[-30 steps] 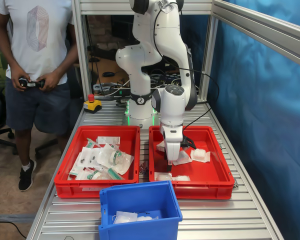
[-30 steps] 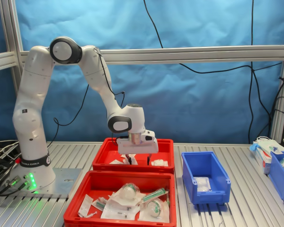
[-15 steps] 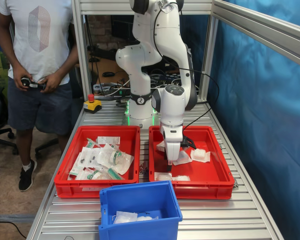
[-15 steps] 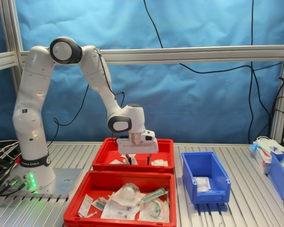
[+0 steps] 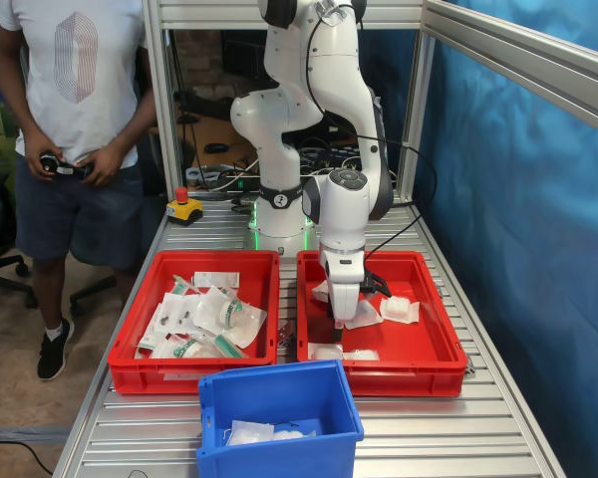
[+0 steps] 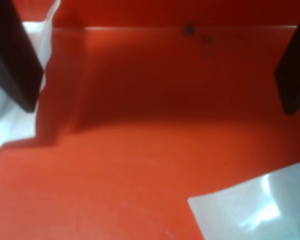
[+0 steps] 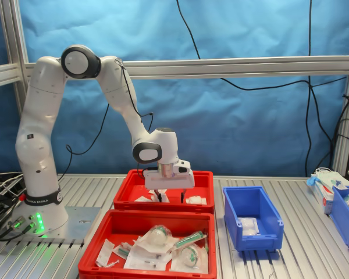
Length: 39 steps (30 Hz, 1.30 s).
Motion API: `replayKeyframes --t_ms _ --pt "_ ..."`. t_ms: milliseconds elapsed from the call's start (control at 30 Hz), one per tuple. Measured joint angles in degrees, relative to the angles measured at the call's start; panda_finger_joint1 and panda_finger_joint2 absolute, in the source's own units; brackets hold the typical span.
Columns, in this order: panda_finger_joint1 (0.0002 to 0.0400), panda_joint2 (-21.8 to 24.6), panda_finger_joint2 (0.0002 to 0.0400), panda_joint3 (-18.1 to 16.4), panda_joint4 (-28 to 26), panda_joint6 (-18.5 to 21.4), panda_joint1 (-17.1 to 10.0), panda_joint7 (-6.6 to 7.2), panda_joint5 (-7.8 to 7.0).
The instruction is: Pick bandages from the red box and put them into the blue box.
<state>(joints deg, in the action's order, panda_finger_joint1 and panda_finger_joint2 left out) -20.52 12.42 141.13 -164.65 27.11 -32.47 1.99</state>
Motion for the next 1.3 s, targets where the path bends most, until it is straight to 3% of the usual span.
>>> replayKeyframes --t_ms 867,1300 --pt "0.04 0.0 0.04 0.9 -1.7 0.0 0.0 0.0 0.0" --pt "0.04 -3.0 0.04 3.3 -3.8 0.0 0.0 0.0 0.0"
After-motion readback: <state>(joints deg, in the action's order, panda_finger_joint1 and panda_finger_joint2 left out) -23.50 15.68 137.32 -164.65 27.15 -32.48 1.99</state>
